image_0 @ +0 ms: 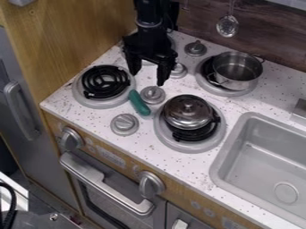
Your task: Took the pot lid from the right burner and put it on the left burner
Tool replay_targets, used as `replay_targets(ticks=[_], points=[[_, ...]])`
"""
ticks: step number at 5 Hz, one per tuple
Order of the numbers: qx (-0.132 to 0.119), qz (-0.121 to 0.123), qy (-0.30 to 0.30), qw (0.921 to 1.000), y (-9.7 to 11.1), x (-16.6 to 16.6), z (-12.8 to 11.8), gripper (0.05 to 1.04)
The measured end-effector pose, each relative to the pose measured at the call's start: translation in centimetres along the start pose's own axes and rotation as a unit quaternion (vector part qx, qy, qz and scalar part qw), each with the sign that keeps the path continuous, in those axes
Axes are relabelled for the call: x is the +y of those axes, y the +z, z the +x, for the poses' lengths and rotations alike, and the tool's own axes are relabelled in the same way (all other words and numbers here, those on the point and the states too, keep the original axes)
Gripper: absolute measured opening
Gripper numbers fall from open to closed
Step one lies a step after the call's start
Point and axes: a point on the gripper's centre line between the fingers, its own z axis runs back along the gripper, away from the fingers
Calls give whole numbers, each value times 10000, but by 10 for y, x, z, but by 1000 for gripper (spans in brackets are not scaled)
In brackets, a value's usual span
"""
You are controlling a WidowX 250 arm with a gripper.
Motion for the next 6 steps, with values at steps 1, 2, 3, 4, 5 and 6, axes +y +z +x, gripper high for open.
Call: replay_targets(ticks=[1,2,3,4,5,6], points=[[233,-47,11,9997,-16,-2,-7,1000],[353,-96,-24,9993,-24,-14,-16,1000],[367,-154,-223,9990,-25,-37,-18,1000],[177,-235,-335,9990,-15,-55,-13,1000],[88,-409,-384,9984,-15,-75,-8,1000],[146,-500,-354,9980,-29,-83,3,1000]])
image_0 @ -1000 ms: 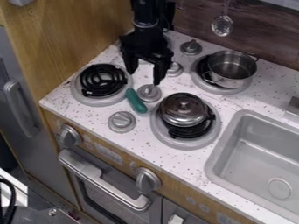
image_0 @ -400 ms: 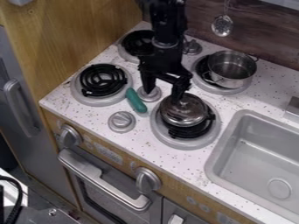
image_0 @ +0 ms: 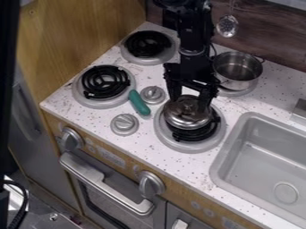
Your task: Took the pot lid from the right burner and put it on the left burner
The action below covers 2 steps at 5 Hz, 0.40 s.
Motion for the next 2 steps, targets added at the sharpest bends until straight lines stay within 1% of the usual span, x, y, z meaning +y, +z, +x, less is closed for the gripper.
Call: replay_targets(ticks=[1,2], points=[[7,-6,51,10000,-13,1,11,1000],[105,51,128,9998,-27,4,17,999]])
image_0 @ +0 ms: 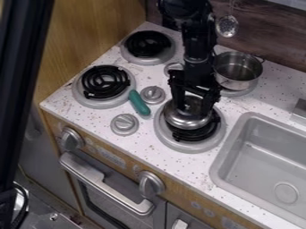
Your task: Took the pot lid from the right burner and put it on the left burner
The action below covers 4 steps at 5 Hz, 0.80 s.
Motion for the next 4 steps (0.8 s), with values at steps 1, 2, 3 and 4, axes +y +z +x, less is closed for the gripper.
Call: replay_targets(ticks=[1,2,3,4], points=[[-77,154,52,9998,-2,7,9,971],[-65,253,59,9996,-2,14,8,711],[-16,296,10,9996,-1,14,0,427],[33,299,-64,9995,0,16,-8,272]])
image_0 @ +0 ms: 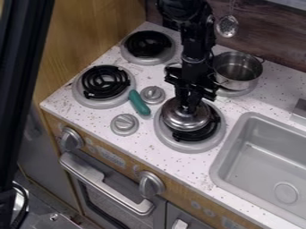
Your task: Took the pot lid from the right burner and put it on the left burner
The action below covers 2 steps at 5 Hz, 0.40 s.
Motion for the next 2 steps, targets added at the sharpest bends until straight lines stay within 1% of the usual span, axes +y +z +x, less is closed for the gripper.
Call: replay_targets(ticks=[1,2], points=[[108,-7,-176,9998,2,3,-5,269],[34,-38,-250,9997,17,21,1,269]])
